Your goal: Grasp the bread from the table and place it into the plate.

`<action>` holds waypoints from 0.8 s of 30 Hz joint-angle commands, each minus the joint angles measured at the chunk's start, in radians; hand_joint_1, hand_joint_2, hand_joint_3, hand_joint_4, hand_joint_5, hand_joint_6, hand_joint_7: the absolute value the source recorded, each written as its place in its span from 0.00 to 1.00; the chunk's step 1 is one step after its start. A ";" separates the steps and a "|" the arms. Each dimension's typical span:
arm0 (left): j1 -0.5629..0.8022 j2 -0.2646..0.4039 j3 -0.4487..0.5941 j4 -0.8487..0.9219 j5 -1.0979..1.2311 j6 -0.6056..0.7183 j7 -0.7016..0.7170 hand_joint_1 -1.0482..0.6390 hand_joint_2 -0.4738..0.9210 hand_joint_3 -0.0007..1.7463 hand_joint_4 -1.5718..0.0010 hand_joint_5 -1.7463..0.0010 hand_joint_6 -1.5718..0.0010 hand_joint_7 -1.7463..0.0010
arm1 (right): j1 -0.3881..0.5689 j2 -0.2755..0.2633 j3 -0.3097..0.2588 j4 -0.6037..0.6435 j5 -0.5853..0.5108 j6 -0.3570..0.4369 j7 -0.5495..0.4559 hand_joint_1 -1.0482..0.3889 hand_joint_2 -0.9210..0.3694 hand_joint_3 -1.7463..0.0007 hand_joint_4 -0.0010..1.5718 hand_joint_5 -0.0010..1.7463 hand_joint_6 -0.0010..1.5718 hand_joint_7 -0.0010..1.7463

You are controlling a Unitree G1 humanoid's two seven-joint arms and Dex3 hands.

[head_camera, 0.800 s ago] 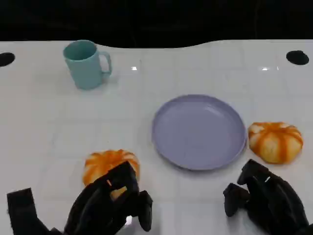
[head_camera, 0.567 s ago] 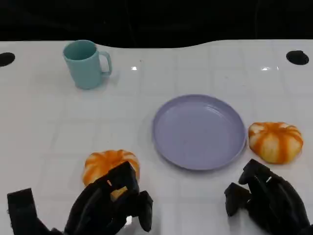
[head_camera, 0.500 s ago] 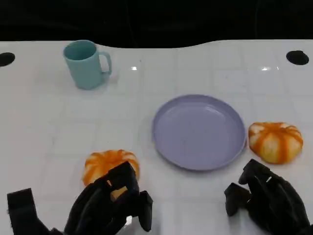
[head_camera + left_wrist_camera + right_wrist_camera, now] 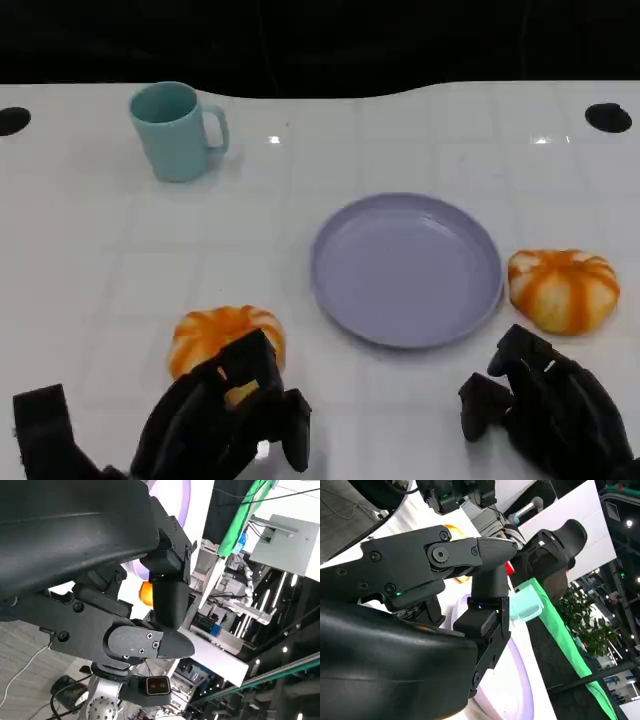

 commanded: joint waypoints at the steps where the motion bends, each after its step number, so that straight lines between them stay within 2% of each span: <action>1: -0.010 0.029 0.009 -0.015 0.053 -0.127 -0.015 0.23 1.00 0.16 0.61 0.03 0.66 0.18 | 0.008 -0.009 0.000 -0.009 0.000 0.008 -0.011 0.34 0.00 0.87 0.50 0.96 0.43 0.82; 4: -0.032 0.073 0.007 -0.028 0.149 -0.261 -0.002 0.20 1.00 0.16 0.66 0.19 0.64 0.45 | 0.013 -0.006 0.004 -0.015 -0.001 0.003 -0.010 0.34 0.00 0.87 0.50 0.96 0.43 0.82; 7: -0.050 0.140 0.008 -0.052 0.267 -0.389 0.024 0.18 1.00 0.15 0.69 0.30 0.66 0.63 | 0.019 -0.003 0.007 -0.017 0.001 -0.005 -0.006 0.34 0.00 0.87 0.50 0.96 0.43 0.82; 11: -0.047 0.259 0.020 -0.128 0.518 -0.539 0.126 0.22 1.00 0.07 0.73 0.58 0.68 0.91 | 0.029 0.003 0.010 -0.026 0.005 -0.004 -0.007 0.34 0.00 0.86 0.50 0.96 0.42 0.82; 16: -0.026 0.379 0.047 -0.261 0.859 -0.592 0.287 0.21 1.00 0.05 0.81 0.67 0.75 0.99 | 0.034 0.004 0.014 -0.034 0.000 0.000 -0.015 0.34 0.00 0.86 0.50 0.96 0.43 0.82; 20: -0.040 0.429 0.041 -0.303 1.005 -0.571 0.372 0.20 1.00 0.04 0.83 0.69 0.75 1.00 | 0.036 0.003 0.017 -0.039 -0.002 0.003 -0.019 0.34 0.00 0.86 0.50 0.96 0.43 0.82; 24: -0.054 0.468 0.010 -0.358 1.221 -0.496 0.433 0.18 1.00 0.03 0.86 0.72 0.78 1.00 | 0.039 0.002 0.016 -0.045 0.008 0.015 -0.011 0.35 0.00 0.86 0.50 0.95 0.43 0.82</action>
